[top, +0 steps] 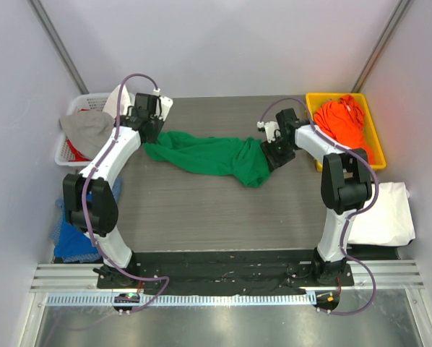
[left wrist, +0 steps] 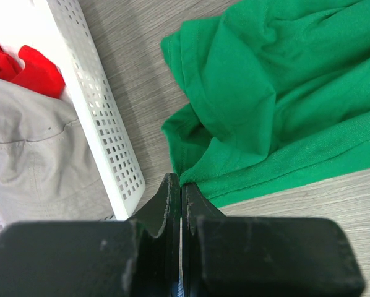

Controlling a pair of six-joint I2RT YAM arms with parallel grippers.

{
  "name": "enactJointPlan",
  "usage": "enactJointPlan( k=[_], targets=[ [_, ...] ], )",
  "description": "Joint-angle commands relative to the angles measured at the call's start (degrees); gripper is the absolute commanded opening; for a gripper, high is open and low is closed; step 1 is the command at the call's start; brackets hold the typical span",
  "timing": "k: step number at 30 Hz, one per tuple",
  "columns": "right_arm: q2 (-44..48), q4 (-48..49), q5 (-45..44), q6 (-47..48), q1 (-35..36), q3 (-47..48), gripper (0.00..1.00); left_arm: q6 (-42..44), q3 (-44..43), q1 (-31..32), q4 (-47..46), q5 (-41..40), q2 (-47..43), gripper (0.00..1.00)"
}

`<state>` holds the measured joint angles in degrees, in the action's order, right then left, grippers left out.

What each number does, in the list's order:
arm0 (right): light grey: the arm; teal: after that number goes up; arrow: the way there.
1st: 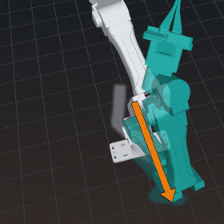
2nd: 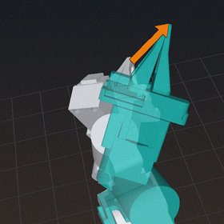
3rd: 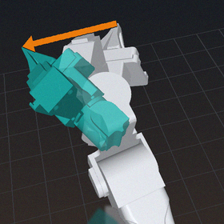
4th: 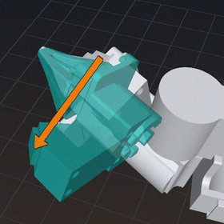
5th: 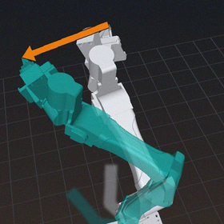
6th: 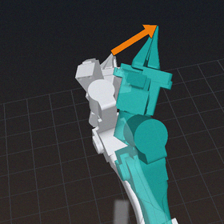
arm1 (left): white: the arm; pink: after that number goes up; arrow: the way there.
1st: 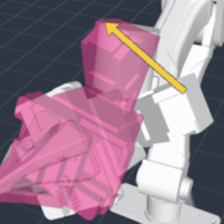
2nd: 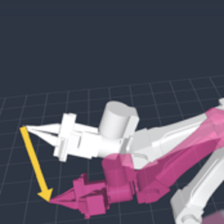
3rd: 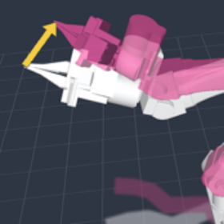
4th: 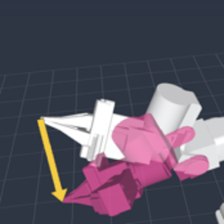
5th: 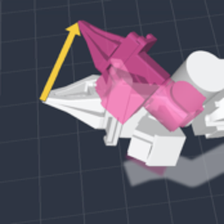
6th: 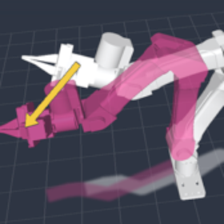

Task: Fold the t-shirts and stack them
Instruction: Flatten the tshirt out

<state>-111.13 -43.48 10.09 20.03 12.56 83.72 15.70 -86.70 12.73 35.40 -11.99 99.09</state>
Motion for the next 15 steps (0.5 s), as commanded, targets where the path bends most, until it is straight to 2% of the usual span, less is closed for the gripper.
enactJointPlan(
  k=[1, 15],
  targets=[
    [-0.75, 1.47, 1.51, 1.33, -0.51, 2.5, 0.5, 0.38, 0.04, 0.36, -1.47, -0.23, -1.09, 0.0],
    [-2.86, 1.56, 3.1, 1.59, -1.48, 4.87, 0.49, 0.38, -0.14, 0.54, -1.47, -0.49, -0.56, 0.0]
  ],
)
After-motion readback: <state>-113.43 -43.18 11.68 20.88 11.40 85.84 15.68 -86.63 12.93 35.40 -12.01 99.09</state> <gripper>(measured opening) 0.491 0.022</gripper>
